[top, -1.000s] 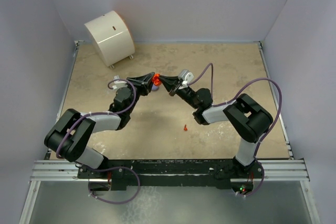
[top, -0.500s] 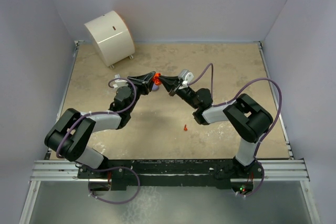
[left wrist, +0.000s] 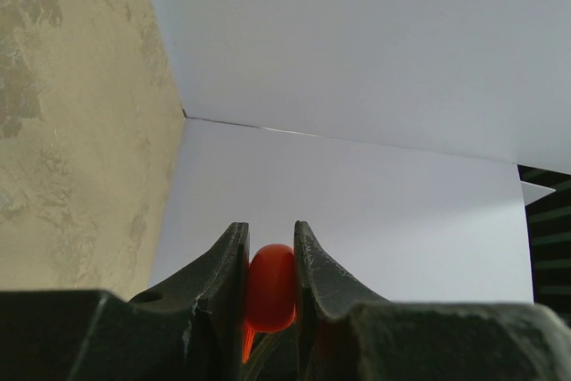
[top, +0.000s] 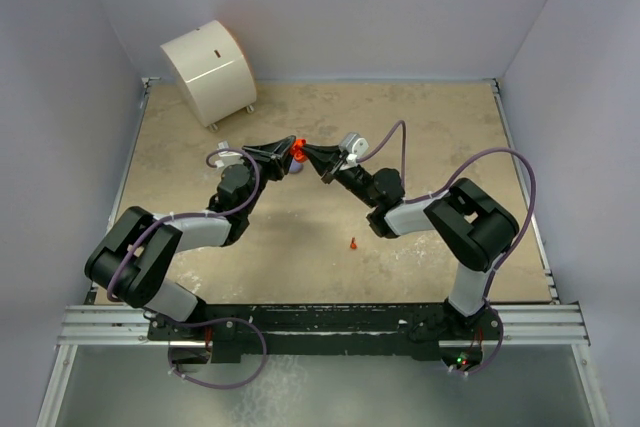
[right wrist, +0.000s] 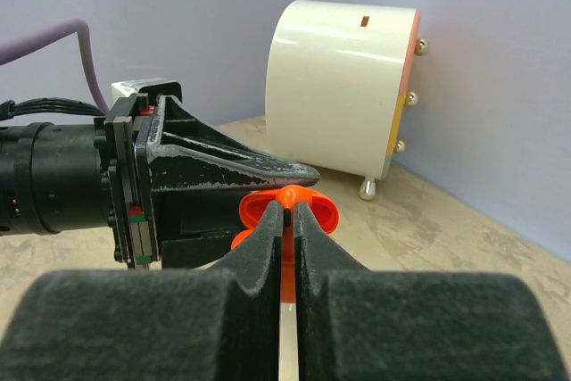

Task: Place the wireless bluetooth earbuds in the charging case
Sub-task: Place the earbud in the charging case.

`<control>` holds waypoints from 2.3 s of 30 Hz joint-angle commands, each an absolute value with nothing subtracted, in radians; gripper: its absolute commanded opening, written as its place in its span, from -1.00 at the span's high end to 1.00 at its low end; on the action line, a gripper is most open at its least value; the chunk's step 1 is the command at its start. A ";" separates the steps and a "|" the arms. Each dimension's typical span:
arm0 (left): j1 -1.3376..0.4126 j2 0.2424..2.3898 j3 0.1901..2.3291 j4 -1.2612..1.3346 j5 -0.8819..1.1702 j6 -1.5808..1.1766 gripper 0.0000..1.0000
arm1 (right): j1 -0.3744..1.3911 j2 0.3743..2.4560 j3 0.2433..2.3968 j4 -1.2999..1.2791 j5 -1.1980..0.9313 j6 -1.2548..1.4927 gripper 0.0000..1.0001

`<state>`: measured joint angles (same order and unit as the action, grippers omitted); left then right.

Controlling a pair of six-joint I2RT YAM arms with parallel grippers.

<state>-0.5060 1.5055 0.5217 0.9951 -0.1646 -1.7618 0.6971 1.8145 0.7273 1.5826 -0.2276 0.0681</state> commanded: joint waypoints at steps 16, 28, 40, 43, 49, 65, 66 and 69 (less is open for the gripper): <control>-0.501 1.483 0.577 1.027 -0.181 -1.755 1.00 | 0.694 1.752 0.663 2.388 -0.190 0.058 1.00; -0.502 1.482 0.581 1.011 -0.188 -1.742 1.00 | 0.694 1.673 0.578 2.387 -0.102 0.080 0.42; -0.504 1.475 0.573 0.929 -0.216 -1.703 1.00 | 0.697 1.414 0.570 1.908 0.024 0.079 0.35; -0.503 1.476 0.567 0.915 -0.226 -1.701 1.00 | 0.697 1.348 0.632 1.657 0.087 0.104 0.26; -0.505 1.492 0.573 0.904 -0.221 -1.695 1.00 | 0.697 1.262 0.707 1.328 0.112 0.064 -0.34; -0.538 1.515 0.606 0.847 -0.250 -1.642 1.00 | 0.698 1.292 0.843 0.887 0.195 0.059 -1.00; -0.540 1.515 0.607 0.846 -0.250 -1.641 1.00 | 0.698 1.299 0.850 0.875 0.196 0.058 -1.00; -0.543 1.513 0.607 0.844 -0.249 -1.638 1.00 | 0.697 1.322 0.868 0.846 0.207 0.058 -0.99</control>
<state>-0.5350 1.5146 0.5674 0.8333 -0.2314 -1.6646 0.6979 1.3025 0.8066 0.8932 0.1665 0.0681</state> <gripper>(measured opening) 0.210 0.997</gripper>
